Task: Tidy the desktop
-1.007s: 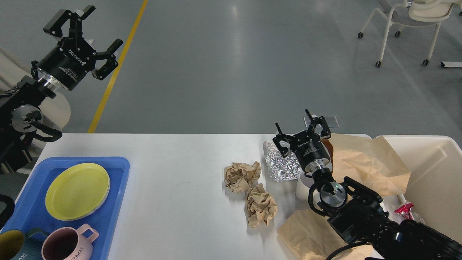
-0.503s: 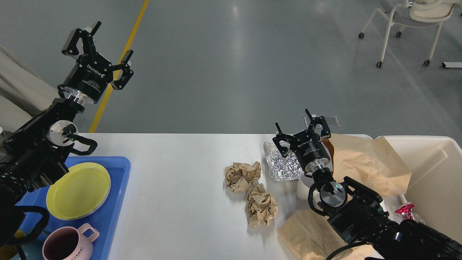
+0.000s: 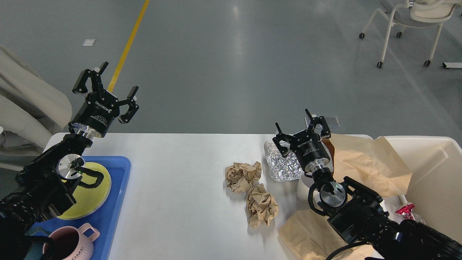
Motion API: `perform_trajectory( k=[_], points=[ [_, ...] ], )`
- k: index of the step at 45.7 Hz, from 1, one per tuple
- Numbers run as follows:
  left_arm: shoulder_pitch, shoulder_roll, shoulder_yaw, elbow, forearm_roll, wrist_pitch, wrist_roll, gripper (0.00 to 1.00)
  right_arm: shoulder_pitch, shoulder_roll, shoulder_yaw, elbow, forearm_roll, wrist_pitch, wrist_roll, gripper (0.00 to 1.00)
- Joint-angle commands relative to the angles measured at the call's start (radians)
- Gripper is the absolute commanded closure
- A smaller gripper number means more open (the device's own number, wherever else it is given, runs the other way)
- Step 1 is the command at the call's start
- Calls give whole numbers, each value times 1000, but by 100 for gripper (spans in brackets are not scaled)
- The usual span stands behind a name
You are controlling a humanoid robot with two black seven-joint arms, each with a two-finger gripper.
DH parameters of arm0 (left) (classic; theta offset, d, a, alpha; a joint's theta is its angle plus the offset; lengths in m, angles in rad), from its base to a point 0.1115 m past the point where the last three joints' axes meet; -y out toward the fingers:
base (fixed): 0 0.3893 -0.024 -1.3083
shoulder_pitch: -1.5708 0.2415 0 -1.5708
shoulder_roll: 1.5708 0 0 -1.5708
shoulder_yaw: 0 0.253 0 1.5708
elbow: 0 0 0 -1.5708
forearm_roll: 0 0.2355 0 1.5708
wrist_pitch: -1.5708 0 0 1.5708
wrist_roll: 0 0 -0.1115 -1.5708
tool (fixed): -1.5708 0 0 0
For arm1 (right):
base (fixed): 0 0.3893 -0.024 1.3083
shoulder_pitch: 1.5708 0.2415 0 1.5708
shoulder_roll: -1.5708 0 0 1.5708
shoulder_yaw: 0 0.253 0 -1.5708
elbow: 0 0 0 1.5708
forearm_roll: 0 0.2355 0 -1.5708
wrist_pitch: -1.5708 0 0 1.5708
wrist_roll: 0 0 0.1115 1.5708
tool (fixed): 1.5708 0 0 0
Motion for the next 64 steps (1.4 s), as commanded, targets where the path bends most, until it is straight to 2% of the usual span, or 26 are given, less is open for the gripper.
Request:
perform_trajectory(
  k=[1,5,16,22,64],
  points=[
    [66,-30,-23,0,-1,-16,0,0,-1,0,0,0,0,0,0,0],
    [131,-44,-68,-2,0,-39,-6,0,0,0,0,-1,0,0,0,0],
    [166,-24,-74,0,3,-105,6,0,0,0,0,-3,0,-1,0,0],
    [166,-24,-74,0,3,-100,28,0,0,0,0,-3,0,-1,0,0],
    [166,-24,-76,0,3,-102,25,0,-1,0,0,-1,0,0,0,0]
  ],
)
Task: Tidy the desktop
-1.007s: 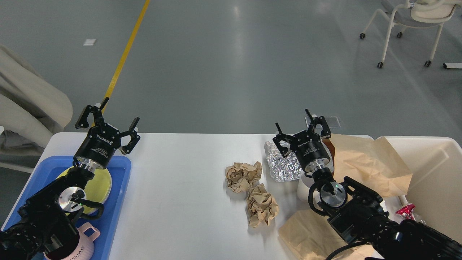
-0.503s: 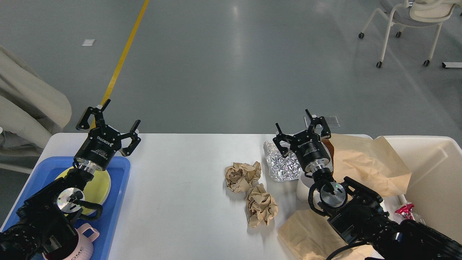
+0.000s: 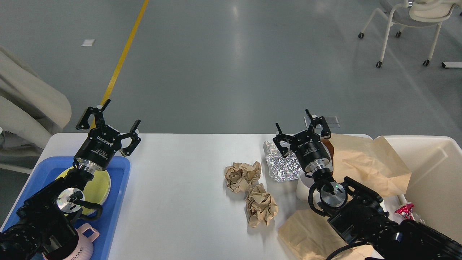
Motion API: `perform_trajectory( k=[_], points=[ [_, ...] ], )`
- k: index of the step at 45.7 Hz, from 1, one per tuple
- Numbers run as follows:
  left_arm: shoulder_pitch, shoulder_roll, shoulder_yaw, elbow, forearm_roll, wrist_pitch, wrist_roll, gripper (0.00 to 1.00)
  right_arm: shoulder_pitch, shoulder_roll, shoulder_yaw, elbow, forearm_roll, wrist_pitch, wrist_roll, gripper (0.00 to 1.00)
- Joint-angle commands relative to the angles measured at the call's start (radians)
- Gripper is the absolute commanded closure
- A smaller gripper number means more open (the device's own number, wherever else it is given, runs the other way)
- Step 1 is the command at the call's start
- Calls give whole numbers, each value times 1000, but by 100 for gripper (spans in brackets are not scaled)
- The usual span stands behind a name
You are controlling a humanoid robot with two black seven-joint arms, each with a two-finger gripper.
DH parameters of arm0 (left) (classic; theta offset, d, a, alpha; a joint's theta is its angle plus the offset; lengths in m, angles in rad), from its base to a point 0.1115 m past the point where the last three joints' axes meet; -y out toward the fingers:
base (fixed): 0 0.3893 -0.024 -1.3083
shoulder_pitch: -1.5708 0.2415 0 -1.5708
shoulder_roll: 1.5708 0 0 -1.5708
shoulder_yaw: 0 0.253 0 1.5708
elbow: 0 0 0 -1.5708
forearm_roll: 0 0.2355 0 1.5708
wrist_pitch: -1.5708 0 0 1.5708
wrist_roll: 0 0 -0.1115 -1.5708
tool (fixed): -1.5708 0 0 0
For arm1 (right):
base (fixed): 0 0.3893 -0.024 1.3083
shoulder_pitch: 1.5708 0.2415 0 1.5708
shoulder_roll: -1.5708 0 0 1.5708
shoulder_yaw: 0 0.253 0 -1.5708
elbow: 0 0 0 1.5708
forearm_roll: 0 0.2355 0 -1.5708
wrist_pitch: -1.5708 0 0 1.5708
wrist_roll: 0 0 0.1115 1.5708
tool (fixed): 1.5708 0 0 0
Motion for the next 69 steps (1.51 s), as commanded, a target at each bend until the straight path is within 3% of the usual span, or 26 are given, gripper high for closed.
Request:
perform_trajectory(
  k=[1,17,23,43,54,60,69],
  points=[
    [0,0,1,0,0,0,0,0,1,0,-1,0,0,1,0,0],
    [0,0,1,0,0,-1,0,0,99,-15,-19,51,-3,47,-11,0],
    [0,0,1,0,0,0,0,0,187,-78,-16,43,-8,44,-18,0],
    [0,0,1,0,0,0,0,0,199,-204,94,37,9,44,-5,0],
    [0,0,-1,0,0,-1,0,0,196,-180,266,35,18,-8,-6,0],
    [0,0,-1,0,0,-1,0,0,218,-163,272,41,18,-74,-6,0],
    [0,0,-1,0,0,-1,0,0,235,-160,274,42,18,-70,-6,0]
  ],
)
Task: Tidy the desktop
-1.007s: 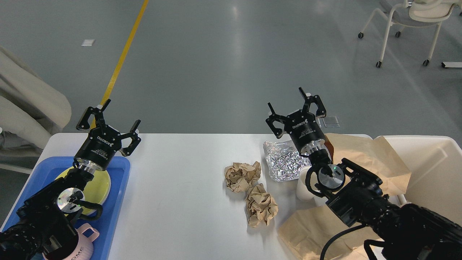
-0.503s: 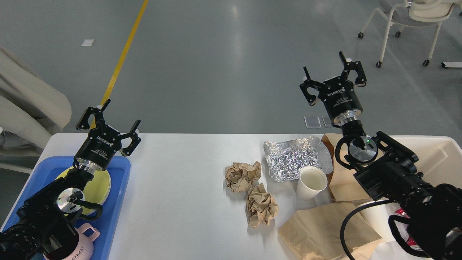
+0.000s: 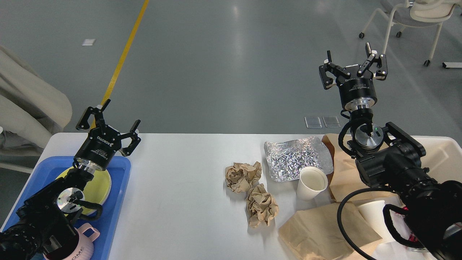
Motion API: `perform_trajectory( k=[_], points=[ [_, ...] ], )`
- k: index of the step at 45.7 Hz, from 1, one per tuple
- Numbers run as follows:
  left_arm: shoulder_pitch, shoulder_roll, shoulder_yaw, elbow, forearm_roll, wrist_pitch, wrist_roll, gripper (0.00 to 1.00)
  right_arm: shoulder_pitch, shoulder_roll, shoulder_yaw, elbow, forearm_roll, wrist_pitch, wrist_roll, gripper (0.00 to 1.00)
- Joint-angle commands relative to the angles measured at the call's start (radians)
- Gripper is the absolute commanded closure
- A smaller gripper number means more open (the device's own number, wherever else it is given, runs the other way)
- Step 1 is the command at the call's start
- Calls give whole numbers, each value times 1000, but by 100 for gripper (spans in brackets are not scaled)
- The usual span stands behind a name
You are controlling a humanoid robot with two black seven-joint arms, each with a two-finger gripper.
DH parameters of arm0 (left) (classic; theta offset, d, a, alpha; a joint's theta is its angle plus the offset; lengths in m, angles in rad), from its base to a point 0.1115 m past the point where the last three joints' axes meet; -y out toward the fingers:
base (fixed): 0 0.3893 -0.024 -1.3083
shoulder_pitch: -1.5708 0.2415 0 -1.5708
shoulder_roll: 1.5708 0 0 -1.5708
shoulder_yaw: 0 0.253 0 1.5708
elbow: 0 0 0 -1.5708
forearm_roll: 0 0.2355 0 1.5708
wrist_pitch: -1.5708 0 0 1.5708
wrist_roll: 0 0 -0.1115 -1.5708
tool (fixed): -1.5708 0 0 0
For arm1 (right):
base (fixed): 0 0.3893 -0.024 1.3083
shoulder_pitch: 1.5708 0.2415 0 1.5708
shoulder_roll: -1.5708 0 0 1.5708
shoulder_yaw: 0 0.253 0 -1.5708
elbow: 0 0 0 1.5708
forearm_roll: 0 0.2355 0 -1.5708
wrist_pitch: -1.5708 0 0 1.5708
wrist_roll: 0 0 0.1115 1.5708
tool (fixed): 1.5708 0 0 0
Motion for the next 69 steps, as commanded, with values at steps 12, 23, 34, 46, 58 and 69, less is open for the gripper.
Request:
perform_trajectory(
  k=[12,23,34,46,58,69],
  points=[
    [0,0,0,0,0,0,-1,0,19,-15,-41,-10,-35,-132,-12,0],
    [0,0,1,0,0,1,-1,0,318,-185,-731,3,-360,-137,-122,0],
    [0,0,0,0,0,0,-1,0,721,-243,-1668,277,-474,-19,-179,0],
    [0,0,1,0,0,1,-1,0,1201,-309,-2002,898,-700,61,-163,0],
    [1,0,0,0,0,1,-1,0,1536,-306,-2209,1259,-709,213,-163,0],
    [0,0,0,0,0,1,-1,0,1559,-326,-2292,1276,-579,217,-126,0]
  ],
)
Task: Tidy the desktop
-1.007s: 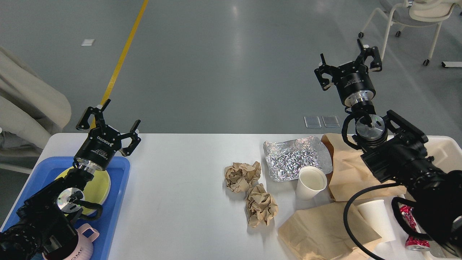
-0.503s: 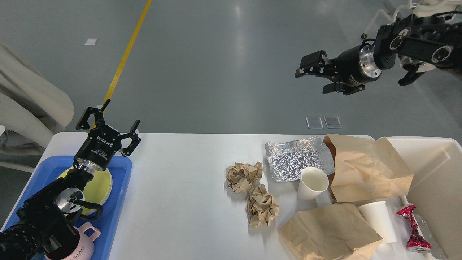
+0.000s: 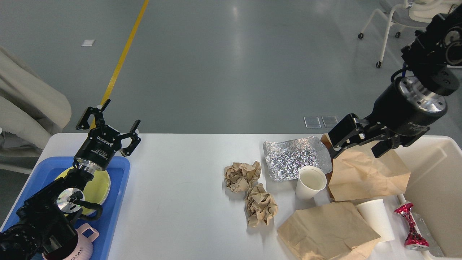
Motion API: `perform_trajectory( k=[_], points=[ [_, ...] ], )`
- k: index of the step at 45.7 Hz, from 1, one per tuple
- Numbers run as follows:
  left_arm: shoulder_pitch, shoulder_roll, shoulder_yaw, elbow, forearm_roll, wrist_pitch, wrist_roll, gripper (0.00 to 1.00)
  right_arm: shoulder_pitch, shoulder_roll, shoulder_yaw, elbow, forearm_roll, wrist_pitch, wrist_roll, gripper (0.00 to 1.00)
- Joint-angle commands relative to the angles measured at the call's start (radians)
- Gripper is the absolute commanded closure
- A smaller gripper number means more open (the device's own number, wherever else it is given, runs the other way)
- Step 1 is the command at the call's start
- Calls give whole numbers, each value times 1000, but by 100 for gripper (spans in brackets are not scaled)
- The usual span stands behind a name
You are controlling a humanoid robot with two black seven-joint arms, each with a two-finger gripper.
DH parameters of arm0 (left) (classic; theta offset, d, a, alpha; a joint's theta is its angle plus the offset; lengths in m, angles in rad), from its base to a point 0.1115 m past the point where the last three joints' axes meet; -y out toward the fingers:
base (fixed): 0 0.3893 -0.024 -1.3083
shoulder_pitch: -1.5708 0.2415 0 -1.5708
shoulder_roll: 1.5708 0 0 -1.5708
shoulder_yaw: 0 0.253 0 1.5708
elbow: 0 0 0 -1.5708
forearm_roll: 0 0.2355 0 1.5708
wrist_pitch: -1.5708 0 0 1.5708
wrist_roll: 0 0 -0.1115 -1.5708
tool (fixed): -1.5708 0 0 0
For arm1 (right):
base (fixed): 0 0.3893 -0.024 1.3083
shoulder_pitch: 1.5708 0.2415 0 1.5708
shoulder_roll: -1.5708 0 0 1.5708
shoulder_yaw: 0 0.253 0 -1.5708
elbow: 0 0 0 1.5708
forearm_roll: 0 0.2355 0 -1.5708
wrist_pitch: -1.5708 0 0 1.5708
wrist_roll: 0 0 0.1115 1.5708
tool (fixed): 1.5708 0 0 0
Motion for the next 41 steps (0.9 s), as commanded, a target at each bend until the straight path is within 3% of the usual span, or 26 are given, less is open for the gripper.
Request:
perform_trajectory(
  k=[1,8,17,23,26,41],
  points=[
    [-1,0,0,0,0,-2,0,0,3,-11,-36,2,80,4,25,0],
    [-1,0,0,0,0,-2,0,0,-57,-20,-43,-2,86,-1,36,0],
    [1,0,0,0,-1,0,0,0,-183,-89,-121,-6,81,-33,5,0],
    [-1,0,0,0,0,-2,0,0,-252,-98,-208,-2,92,-114,-113,0],
    [-1,0,0,0,-1,-2,0,0,-304,-129,-211,-2,120,-151,-139,0],
    [1,0,-2,0,0,-3,0,0,-586,-161,-142,4,405,-361,-141,0]
  ],
)
